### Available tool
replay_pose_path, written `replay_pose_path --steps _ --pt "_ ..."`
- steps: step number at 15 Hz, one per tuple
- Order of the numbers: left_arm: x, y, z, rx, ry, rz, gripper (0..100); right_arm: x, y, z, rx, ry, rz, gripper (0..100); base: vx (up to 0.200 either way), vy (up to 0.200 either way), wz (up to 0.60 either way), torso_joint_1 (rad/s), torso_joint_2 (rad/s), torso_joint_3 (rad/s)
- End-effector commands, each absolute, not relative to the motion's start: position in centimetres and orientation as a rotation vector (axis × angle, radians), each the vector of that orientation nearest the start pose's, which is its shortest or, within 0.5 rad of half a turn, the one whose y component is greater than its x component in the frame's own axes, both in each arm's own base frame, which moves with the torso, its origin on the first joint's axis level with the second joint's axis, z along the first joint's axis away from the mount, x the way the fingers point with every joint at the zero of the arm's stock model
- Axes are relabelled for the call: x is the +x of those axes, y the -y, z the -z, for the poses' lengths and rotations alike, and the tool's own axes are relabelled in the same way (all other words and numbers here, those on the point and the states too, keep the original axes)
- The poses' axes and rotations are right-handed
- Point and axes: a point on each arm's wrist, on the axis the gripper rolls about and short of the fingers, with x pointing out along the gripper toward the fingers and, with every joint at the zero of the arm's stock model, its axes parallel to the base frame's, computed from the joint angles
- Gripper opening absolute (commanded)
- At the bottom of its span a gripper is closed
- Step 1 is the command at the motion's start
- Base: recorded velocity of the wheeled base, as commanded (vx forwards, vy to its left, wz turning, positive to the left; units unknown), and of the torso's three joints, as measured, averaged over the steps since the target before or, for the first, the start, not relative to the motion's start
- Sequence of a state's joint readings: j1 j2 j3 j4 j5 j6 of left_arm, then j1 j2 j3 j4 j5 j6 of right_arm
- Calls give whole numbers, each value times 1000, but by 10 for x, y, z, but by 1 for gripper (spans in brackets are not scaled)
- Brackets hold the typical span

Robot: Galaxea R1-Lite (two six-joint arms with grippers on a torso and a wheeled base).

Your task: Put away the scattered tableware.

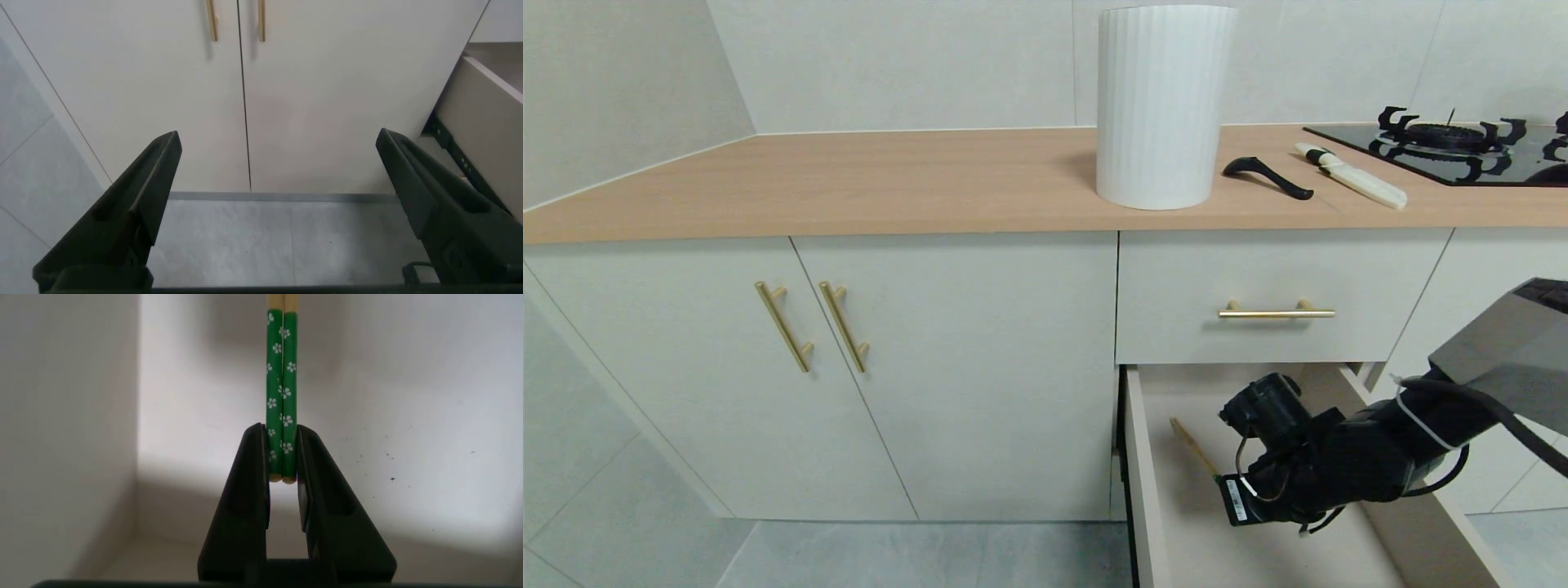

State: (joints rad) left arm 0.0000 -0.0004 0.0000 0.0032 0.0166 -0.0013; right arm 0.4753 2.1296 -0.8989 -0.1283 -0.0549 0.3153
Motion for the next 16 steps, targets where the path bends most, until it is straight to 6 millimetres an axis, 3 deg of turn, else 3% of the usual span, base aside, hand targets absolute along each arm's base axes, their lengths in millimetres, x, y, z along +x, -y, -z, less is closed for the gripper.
replay_pose_path --steps 1,4,16 --pt "-23 0 -75 -2 -3 -17 100 301 -154 -3 -16 -1147 -189 0 0 0 0 0 0 0" --pt "-23 0 -75 -2 -3 -17 100 302 -162 23 -49 -1159 -153 0 0 0 0 0 0 0" --pt "-23 0 -75 -2 -3 -17 100 308 -166 34 -40 -1144 -117 0 0 0 0 0 0 0"
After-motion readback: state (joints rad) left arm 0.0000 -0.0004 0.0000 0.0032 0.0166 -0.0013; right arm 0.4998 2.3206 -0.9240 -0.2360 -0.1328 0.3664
